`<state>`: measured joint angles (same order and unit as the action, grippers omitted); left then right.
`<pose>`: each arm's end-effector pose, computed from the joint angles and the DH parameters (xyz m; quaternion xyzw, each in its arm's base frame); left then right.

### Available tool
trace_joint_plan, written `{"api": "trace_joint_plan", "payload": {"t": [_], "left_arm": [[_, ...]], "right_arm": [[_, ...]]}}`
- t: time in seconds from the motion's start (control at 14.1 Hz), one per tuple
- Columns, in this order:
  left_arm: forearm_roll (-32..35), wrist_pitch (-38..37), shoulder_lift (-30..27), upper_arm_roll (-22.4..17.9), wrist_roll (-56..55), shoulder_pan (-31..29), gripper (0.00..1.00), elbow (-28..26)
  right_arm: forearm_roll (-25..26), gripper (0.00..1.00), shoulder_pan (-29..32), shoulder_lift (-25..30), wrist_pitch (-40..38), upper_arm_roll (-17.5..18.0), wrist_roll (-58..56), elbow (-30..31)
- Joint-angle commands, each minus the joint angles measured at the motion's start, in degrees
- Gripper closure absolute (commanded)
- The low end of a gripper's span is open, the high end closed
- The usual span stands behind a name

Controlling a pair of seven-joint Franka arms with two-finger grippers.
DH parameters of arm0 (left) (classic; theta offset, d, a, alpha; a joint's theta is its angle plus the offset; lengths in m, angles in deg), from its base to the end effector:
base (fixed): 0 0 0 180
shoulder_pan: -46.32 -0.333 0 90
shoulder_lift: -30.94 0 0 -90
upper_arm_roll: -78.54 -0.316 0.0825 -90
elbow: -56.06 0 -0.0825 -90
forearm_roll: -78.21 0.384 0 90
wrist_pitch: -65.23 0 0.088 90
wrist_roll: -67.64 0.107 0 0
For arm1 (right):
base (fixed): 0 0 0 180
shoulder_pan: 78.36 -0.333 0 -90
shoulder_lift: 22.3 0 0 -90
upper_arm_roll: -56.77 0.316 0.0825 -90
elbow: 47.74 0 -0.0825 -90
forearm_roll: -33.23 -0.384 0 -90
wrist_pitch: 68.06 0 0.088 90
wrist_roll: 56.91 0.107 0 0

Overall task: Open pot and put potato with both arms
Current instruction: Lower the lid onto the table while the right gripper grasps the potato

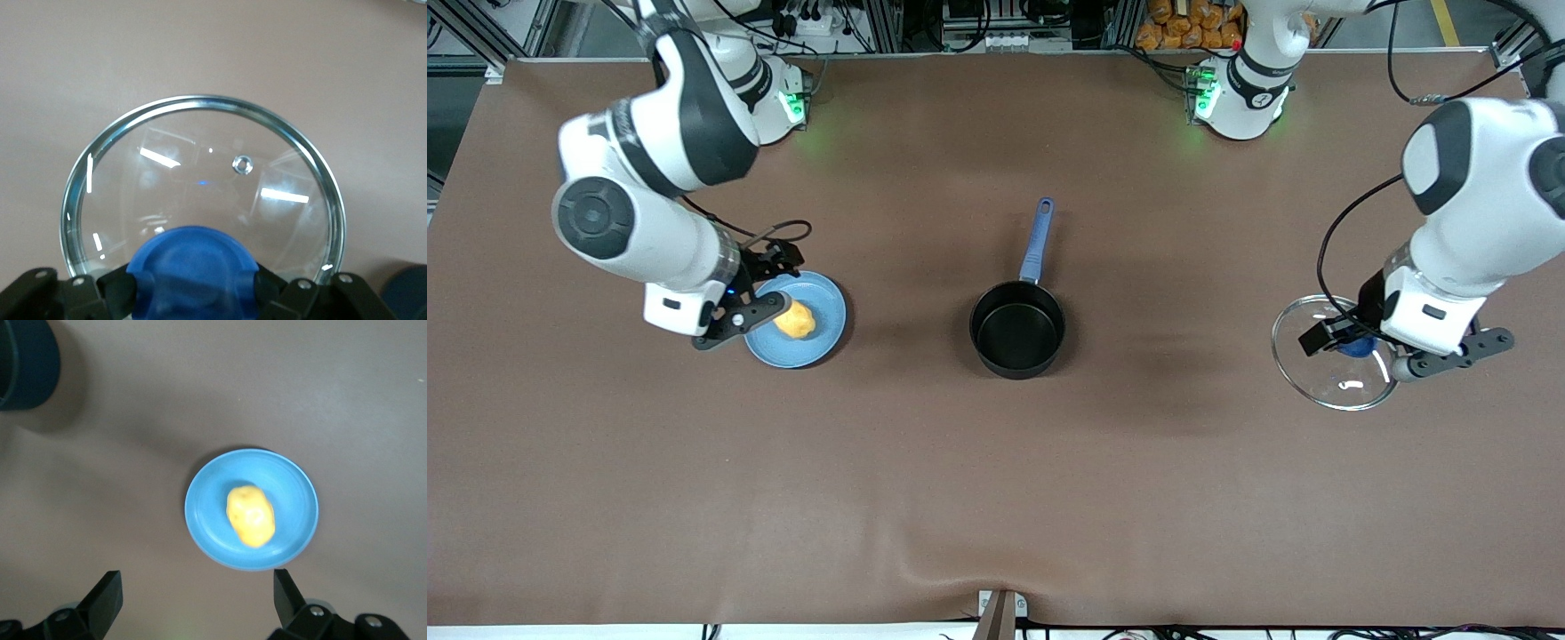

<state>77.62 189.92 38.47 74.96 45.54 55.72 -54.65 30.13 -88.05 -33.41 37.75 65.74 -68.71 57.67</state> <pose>0.5967 -0.0623 0.4302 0.9880 0.1435 0.0547 0.0139 0.5577 0.1886 0.4096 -0.9625 -0.2519 0.0945 0.0347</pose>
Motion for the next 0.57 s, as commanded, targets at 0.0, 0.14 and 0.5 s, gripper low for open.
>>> {"api": "trace_joint_plan", "payload": {"t": [0.0, 0.14, 0.5], "left_arm": [[0.15, 12.04, -4.54, 0.86, 2.14, -0.7, 0.84, -14.59], [0.15, 15.84, -2.97, 0.86, 2.33, -0.7, 0.83, -17.94], [0.24, 18.48, 4.76, 0.86, 7.59, -1.23, 0.83, -19.1]], "right_arm": [[0.38, 0.0, -0.51, 4.78, 10.44, -0.36, -5.93, 12.25], [0.46, 0.0, -0.34, 4.78, 16.16, -0.36, -9.28, 16.39], [1.43, 0.0, 2.48, 3.65, 27.51, -0.45, -17.99, 22.56]]}}
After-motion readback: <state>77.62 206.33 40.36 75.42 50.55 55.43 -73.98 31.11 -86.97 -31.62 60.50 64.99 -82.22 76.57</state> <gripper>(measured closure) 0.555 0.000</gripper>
